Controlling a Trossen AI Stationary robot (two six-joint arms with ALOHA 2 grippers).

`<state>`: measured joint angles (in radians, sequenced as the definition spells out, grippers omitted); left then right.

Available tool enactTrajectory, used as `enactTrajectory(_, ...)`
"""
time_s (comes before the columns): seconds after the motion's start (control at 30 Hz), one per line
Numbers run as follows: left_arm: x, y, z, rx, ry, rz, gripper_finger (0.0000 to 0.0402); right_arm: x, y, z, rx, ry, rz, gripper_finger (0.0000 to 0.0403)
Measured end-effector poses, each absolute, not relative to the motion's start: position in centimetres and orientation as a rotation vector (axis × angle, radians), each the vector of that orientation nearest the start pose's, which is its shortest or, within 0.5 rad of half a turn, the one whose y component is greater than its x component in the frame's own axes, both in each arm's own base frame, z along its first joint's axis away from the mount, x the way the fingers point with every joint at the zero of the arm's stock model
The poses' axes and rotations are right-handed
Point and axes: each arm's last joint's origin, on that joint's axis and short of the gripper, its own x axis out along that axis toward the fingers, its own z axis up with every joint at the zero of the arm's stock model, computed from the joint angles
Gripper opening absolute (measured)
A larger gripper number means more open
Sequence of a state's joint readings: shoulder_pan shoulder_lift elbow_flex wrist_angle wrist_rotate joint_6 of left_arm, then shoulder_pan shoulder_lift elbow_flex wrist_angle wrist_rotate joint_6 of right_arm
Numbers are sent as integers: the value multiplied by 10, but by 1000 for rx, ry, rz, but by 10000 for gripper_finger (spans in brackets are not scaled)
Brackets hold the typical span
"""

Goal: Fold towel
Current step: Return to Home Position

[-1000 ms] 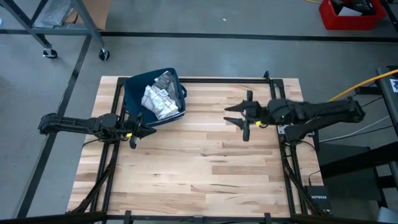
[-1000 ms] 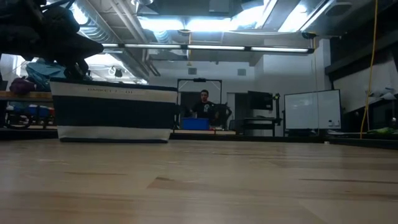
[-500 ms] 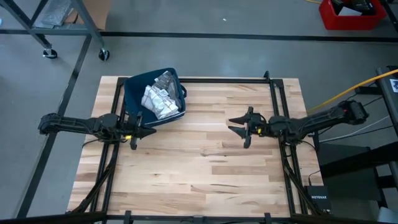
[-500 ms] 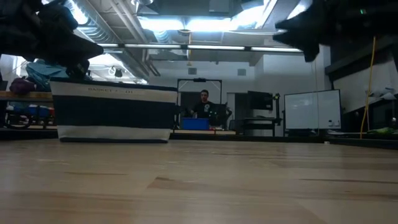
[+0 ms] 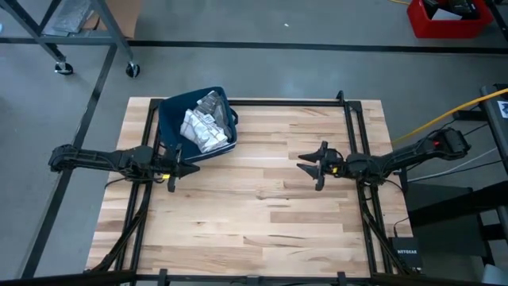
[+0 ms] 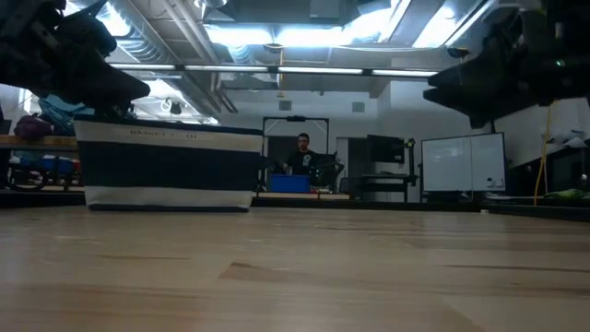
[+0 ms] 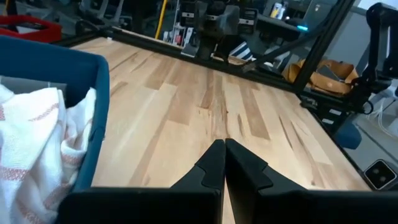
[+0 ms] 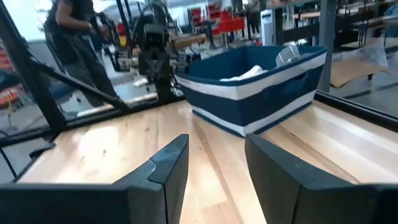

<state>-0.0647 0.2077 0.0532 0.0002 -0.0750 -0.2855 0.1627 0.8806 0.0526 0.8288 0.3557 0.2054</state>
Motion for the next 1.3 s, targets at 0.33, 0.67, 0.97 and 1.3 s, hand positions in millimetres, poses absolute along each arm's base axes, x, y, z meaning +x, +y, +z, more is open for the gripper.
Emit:
enactTrajectory(0.33,108,-5,161,-274,188,38,4,150,13,151,181,57,-235,161)
enactTrajectory(0.67,106,-5,155,-269,252,45,4,148,10,140,139,151,-345,161)
enactTrajectory(0.97,103,-5,160,-274,195,36,4,147,10,140,135,148,-376,161)
enactTrajectory(1.3,94,-4,171,-284,59,16,4,147,10,140,136,150,-366,161)
